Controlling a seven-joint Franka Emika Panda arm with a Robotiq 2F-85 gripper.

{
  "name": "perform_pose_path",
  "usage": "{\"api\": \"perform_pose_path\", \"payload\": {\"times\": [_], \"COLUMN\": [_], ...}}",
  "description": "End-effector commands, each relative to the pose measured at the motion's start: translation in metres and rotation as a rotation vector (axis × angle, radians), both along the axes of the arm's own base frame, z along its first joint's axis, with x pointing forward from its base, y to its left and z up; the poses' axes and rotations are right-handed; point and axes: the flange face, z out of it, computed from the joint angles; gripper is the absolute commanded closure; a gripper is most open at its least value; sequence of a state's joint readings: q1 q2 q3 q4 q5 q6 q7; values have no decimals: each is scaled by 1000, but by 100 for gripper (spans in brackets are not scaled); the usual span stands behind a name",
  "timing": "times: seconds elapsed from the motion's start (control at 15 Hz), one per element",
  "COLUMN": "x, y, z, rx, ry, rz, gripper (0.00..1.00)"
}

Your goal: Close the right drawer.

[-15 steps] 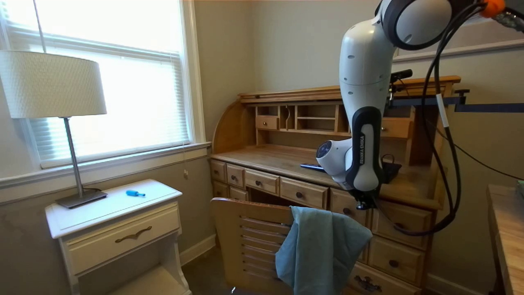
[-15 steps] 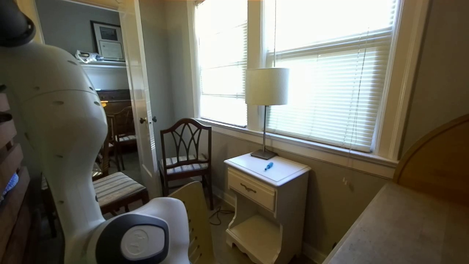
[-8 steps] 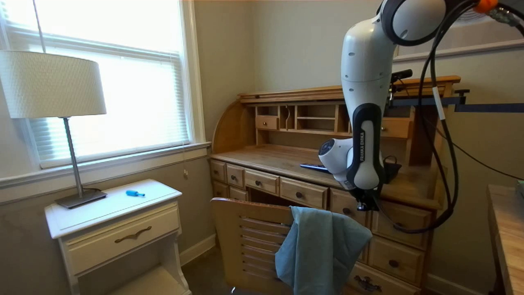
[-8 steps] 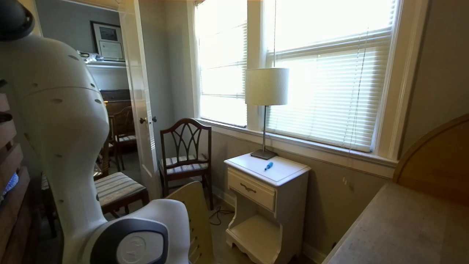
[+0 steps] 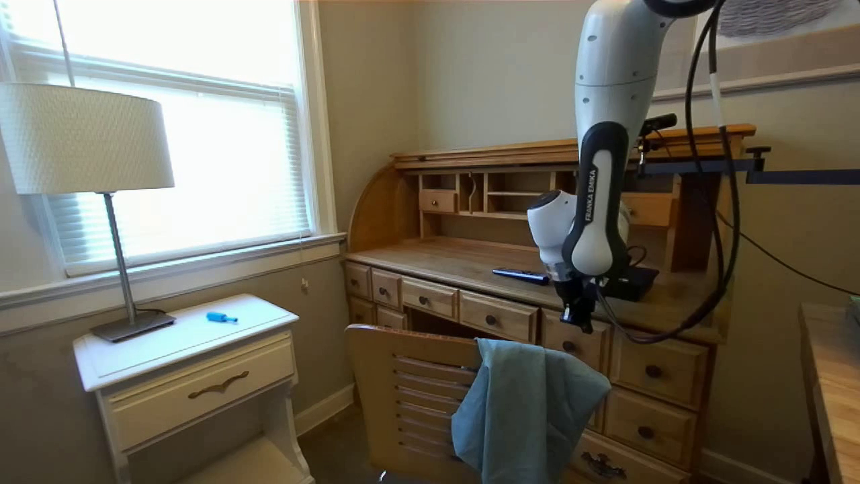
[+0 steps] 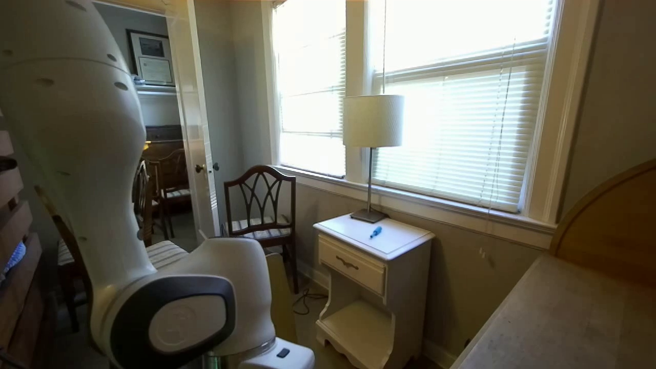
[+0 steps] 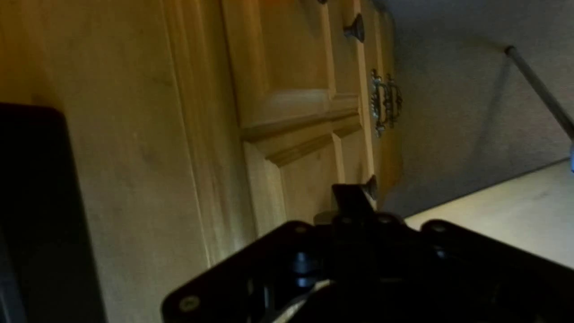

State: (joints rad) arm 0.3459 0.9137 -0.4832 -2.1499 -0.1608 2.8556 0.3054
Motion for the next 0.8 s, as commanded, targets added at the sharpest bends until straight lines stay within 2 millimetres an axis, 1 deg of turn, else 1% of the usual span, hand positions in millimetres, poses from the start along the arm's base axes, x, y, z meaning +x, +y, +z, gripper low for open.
{"api": "perform_pose_path", "payload": {"times": [0.0,0.2,0.4,0.47,0.53,0.6,0.73], "x": [6,13,15,23,25,25,23], "y": [17,28,33,33,31,27,29], "z": [37,58,77,58,63,64,61], "rx": [139,260,394,320,338,331,325], "ry": [-95,-157,-169,-160,-169,-171,-164], "rz": [8,-25,-48,-45,-47,-51,-46], "gripper": [100,100,100,74,98,93,78]}}
